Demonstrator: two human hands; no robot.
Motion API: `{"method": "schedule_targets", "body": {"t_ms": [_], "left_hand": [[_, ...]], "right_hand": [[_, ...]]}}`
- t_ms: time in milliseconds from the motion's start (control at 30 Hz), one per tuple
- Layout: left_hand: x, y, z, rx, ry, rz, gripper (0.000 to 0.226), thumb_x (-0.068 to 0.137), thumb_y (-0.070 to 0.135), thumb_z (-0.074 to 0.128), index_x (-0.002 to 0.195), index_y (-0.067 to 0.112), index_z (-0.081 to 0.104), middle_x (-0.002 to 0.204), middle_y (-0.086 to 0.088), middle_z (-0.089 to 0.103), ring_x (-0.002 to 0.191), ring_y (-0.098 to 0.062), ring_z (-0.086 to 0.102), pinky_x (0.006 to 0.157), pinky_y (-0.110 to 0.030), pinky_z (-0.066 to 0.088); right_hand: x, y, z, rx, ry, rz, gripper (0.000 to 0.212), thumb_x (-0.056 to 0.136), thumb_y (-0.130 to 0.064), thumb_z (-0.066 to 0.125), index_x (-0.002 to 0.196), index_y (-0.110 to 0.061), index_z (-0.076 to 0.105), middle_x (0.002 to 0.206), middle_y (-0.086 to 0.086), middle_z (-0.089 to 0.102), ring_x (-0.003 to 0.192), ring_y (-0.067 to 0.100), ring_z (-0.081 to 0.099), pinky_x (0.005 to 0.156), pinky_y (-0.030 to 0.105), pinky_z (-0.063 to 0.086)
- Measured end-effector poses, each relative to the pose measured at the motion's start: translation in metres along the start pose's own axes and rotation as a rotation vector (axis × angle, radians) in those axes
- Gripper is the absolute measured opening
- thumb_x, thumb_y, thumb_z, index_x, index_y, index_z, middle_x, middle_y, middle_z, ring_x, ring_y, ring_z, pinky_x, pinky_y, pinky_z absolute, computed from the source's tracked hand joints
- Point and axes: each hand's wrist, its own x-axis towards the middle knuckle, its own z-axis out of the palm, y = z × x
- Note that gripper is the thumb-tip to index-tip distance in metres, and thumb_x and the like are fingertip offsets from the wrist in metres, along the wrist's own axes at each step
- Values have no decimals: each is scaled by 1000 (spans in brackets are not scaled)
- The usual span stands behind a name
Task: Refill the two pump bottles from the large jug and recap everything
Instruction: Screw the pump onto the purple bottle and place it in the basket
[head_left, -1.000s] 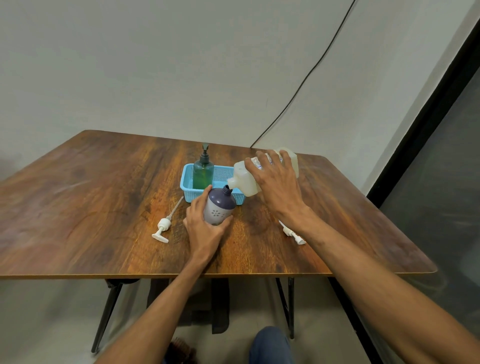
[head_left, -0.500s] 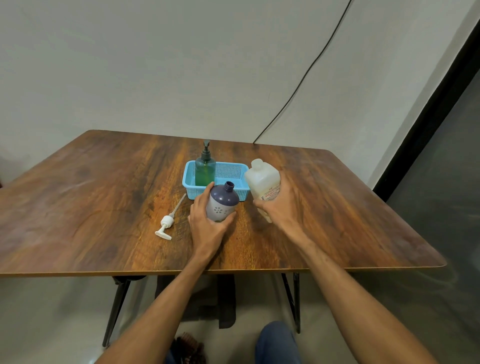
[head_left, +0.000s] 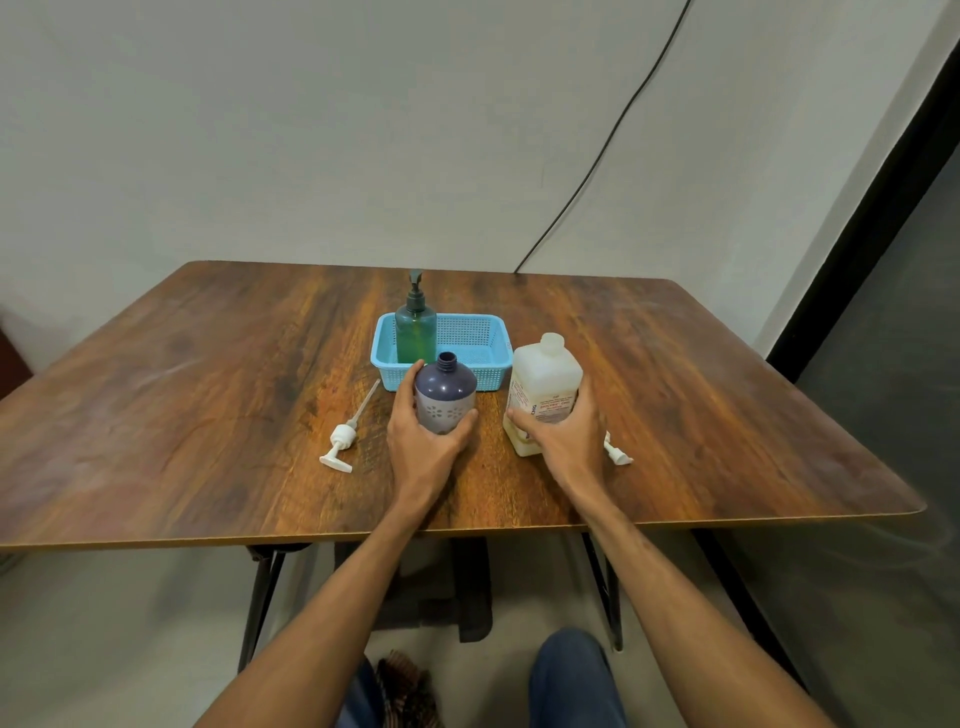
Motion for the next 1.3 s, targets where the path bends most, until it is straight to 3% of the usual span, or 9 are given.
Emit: {"method": "schedule_targets", "body": {"t_ms": [200, 333, 400, 500, 667, 800, 967, 1133, 1300], "left_hand": [[-2, 4, -1, 6, -19, -35, 97, 75, 29, 89, 155, 22, 35, 150, 0, 50, 133, -9, 50, 100, -10, 41], [-3, 9, -2, -26, -30, -64, 104, 75, 29, 90, 158, 23, 27, 154, -3, 46, 137, -15, 48, 110, -29, 46], [-5, 12, -5, -44, -38, -68, 106, 74, 33, 90, 158, 27, 25, 155, -3, 44, 139, -16, 47, 110, -28, 45], [-15, 19, -13, -46, -32, -61, 103, 72, 44, 86, 155, 28, 29, 156, 1, 42, 138, -12, 45, 108, -25, 43], [-30, 18, -39, 106, 46, 42, 77, 81, 37, 82, 147, 25, 43, 146, 3, 47, 134, -17, 47, 109, -48, 47], [-28, 21, -65, 272, 125, 117, 57, 85, 17, 79, 138, 17, 57, 140, 1, 48, 129, -11, 48, 109, -41, 48], [-16, 3, -89, 476, 120, -32, 68, 84, 23, 80, 144, 17, 50, 147, -3, 44, 136, -22, 44, 113, -46, 44], [-5, -14, -99, 600, 14, -184, 73, 83, 28, 82, 146, 13, 49, 145, -10, 49, 133, -28, 46, 111, -45, 43], [6, -25, -107, 617, 45, -139, 33, 87, 26, 77, 119, 18, 69, 113, -5, 69, 104, -23, 59, 90, -46, 54]], "right_hand": [[-7, 3, -3, 28, -64, 37, 100, 69, -27, 92, 148, -25, 30, 138, -9, 49, 125, 7, 46, 97, 32, 46], [-18, -3, -6, -3, 26, -7, 104, 70, -37, 90, 151, -26, 26, 150, -4, 41, 125, 6, 44, 88, 17, 44], [-29, -9, -6, -68, 154, -108, 90, 75, -40, 86, 146, -23, 35, 145, -4, 43, 122, 2, 43, 81, 13, 46], [-51, -19, 0, -104, 300, -305, 54, 85, -33, 80, 126, -16, 49, 121, -1, 52, 109, 6, 52, 75, 23, 56], [-71, -32, 29, -58, 97, -392, 27, 88, -23, 76, 108, -15, 59, 93, -7, 55, 84, 7, 53, 73, 23, 51], [-69, -30, 53, -4, -7, -211, 55, 83, -30, 80, 127, -19, 49, 113, -4, 55, 100, 6, 52, 83, 24, 49], [-60, -20, 78, -88, -130, -90, 101, 75, -47, 83, 151, -26, 21, 158, -1, 32, 146, 17, 31, 117, 36, 35], [-47, -11, 95, -44, -223, 22, 114, 69, -45, 88, 155, -30, 14, 160, -3, 30, 147, 15, 30, 120, 42, 32], [-40, -5, 99, 0, -247, 57, 110, 70, -40, 88, 156, -27, 20, 157, -4, 36, 144, 13, 34, 114, 30, 30]]}}
